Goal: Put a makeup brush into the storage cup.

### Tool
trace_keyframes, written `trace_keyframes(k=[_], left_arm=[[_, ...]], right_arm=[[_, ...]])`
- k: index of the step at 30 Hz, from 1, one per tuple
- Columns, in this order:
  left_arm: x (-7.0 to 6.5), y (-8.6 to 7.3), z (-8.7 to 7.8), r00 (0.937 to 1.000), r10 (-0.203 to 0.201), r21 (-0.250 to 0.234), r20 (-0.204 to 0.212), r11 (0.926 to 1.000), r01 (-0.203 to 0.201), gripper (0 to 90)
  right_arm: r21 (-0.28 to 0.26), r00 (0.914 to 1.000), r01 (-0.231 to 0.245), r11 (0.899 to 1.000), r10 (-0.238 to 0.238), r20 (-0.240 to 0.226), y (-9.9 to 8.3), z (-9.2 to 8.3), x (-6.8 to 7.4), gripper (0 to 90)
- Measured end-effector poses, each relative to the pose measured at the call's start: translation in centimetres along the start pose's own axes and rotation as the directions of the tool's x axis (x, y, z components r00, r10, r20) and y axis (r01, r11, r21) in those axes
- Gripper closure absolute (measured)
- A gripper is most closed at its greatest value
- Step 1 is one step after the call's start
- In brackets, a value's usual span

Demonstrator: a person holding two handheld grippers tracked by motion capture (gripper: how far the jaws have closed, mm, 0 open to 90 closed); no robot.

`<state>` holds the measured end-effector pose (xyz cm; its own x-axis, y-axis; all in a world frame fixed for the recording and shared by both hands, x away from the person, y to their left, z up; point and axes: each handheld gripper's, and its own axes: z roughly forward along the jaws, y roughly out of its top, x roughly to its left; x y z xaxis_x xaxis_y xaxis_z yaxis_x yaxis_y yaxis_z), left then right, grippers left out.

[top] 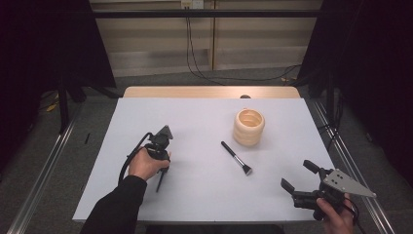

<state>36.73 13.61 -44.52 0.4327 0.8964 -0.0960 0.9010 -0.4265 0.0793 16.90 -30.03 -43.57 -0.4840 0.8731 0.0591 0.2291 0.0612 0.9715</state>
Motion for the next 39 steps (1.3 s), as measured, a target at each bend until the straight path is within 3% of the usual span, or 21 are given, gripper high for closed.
trace_keyframes(k=[7,13,16,22,26,29,31,33,34,35,36,37,38,39], left_arm=[[0.2,0.0,0.0,0.9995,0.032,-0.001,0.007,0.9995,-0.032,83.8],[1.1,-0.3,-0.3,0.9971,0.01,-0.029,0.075,0.9996,-0.008,84.0],[1.4,-0.4,-0.4,0.9957,0.021,-0.03,0.09,0.9994,-0.018,84.0],[1.5,-0.8,-0.6,0.9943,0.027,-0.06,0.103,0.998,-0.021,84.0],[1.7,-1.2,-1.2,0.9932,0.029,-0.109,0.113,0.9939,-0.017,84.0],[1.9,-1.5,-1.8,0.9914,0.038,-0.153,0.125,0.9881,-0.019,84.1],[2.0,-1.8,-2.2,0.9888,0.051,-0.213,0.14,0.9768,-0.02,84.1],[2.1,-2.1,-2.7,0.987,0.056,-0.242,0.15,0.9701,-0.018,84.1],[2.1,-2.1,-2.7,0.987,0.056,-0.242,0.15,0.9701,-0.018,84.1],[2.2,-2.3,-3.1,0.9854,0.062,-0.286,0.158,0.958,-0.014,84.1],[2.2,-2.5,-3.4,0.9852,0.065,-0.301,0.158,0.9534,-0.015,84.1],[2.2,-2.5,-3.4,0.9852,0.065,-0.301,0.158,0.9534,-0.015,84.1],[2.3,-2.8,-3.8,0.9836,0.083,-0.338,0.16,0.9407,-0.024,84.1],[2.3,-2.8,-3.8,0.9836,0.083,-0.338,0.16,0.9407,-0.024,84.1]], right_arm=[[0.003,1.0,-0.001,1.0,0.001,0.001,0.0,0.0,0.0,0.2],[0.007,1.0,-0.003,1.0,0.003,0.002,0.0,0.0,0.0,0.2],[0.011,1.0,-0.005,1.0,0.005,0.002,0.0,0.0,0.0,0.2],[0.014,1.0,-0.006,1.0,0.007,-0.005,0.0,0.1,0.0,0.2],[0.012,1.0,-0.005,1.0,0.005,-0.003,0.0,0.1,0.0,0.2],[0.01,1.0,-0.005,1.0,0.005,0.0,0.0,0.1,-0.1,0.2],[0.013,1.0,-0.006,1.0,0.006,-0.004,0.0,0.1,0.0,0.2],[0.014,1.0,-0.006,1.0,0.006,-0.003,0.0,0.1,0.0,0.2],[0.014,1.0,-0.006,1.0,0.006,-0.003,0.0,0.1,0.0,0.2],[0.014,1.0,-0.007,1.0,0.007,-0.004,0.0,0.1,0.0,0.2],[0.011,1.0,-0.005,1.0,0.005,0.002,0.0,0.1,0.0,0.2],[0.011,1.0,-0.005,1.0,0.005,0.0,0.0,0.1,0.0,0.2],[0.01,1.0,-0.005,1.0,0.005,0.0,0.0,0.1,0.0,0.2],[0.011,1.0,-0.004,1.0,0.004,-0.001,0.0,0.1,0.0,0.2]])
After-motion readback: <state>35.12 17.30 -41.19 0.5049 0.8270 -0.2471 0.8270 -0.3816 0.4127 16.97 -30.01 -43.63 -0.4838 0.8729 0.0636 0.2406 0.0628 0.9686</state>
